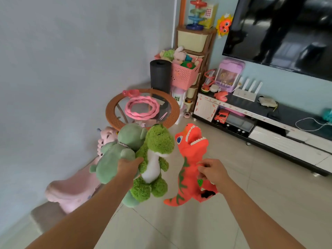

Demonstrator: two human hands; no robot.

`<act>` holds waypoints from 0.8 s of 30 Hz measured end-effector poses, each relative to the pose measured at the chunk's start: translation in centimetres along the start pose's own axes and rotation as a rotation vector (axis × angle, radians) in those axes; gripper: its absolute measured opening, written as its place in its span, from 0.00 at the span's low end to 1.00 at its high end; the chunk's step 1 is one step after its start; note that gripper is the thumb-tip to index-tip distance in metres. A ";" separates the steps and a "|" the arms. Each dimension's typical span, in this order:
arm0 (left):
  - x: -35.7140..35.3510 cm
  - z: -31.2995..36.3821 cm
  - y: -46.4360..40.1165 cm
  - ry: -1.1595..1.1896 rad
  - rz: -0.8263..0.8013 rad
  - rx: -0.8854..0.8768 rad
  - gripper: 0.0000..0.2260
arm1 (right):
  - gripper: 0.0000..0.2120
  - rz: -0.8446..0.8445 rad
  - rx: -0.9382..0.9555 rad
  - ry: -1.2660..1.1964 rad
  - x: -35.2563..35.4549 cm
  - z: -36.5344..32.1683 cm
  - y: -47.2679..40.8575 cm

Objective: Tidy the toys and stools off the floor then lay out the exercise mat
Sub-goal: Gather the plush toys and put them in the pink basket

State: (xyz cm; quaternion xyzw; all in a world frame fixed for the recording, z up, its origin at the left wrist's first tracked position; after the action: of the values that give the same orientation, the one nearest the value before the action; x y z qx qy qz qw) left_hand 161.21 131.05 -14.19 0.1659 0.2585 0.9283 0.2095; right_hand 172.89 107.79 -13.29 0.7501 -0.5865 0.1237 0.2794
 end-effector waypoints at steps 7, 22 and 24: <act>-9.8 6.0 -5.3 -0.004 0.021 -0.076 0.23 | 0.12 0.006 0.021 -0.032 2.6 -3.1 -13.0; -31.9 19.7 -13.0 0.070 0.135 -0.115 0.22 | 0.10 -0.073 0.154 0.034 10.9 -10.7 -40.0; -34.0 21.5 -14.8 0.094 0.138 -0.135 0.21 | 0.09 -0.055 0.175 0.042 11.2 -11.9 -43.4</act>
State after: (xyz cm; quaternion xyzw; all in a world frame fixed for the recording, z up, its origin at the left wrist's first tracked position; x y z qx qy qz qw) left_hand 203.80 135.28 -11.68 0.1250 0.1930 0.9626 0.1434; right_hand 218.89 112.20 -9.71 0.7847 -0.5466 0.1826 0.2284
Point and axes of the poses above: each hand's wrist, its own y-axis away from the middle knuckle, its own x-axis out of the back of the hand, z = x × y, the point moved 2 cm from there along -y, towards the middle knuckle, and after that the axes turned 9 degrees about z, right-handed, at the moved point
